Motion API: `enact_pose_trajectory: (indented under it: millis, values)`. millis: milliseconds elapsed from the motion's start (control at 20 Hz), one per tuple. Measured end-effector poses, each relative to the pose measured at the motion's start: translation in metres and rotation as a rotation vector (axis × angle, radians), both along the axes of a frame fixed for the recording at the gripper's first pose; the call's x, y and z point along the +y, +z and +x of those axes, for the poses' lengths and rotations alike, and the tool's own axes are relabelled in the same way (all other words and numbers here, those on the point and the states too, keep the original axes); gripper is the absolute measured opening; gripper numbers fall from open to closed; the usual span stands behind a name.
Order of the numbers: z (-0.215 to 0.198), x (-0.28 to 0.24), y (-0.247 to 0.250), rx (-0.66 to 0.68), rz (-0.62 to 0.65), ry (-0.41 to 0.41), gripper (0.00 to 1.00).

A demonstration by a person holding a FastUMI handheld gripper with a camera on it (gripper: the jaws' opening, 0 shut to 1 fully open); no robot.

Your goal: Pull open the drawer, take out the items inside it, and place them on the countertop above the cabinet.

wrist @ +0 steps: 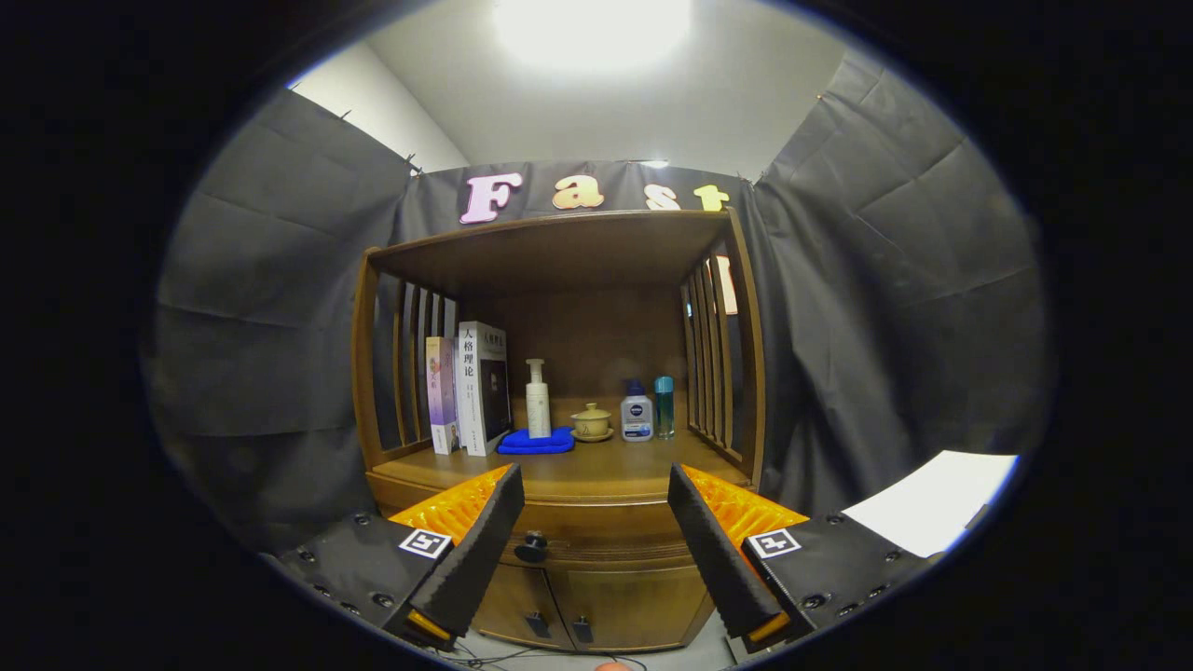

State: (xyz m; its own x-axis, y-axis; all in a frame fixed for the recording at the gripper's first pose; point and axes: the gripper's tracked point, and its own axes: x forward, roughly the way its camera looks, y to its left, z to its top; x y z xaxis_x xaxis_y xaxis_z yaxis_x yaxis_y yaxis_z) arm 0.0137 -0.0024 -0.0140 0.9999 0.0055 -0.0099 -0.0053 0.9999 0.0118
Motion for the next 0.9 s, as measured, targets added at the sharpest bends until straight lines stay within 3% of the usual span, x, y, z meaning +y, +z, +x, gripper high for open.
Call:
enact_pose_trajectory:
  millis: [450, 900]
  values:
    - [0.042, 0.018, -0.016, -0.002, 0.010, 0.029, 0.99]
    - [0.101, 0.046, -0.076, 0.084, 0.027, 0.060, 1.00]
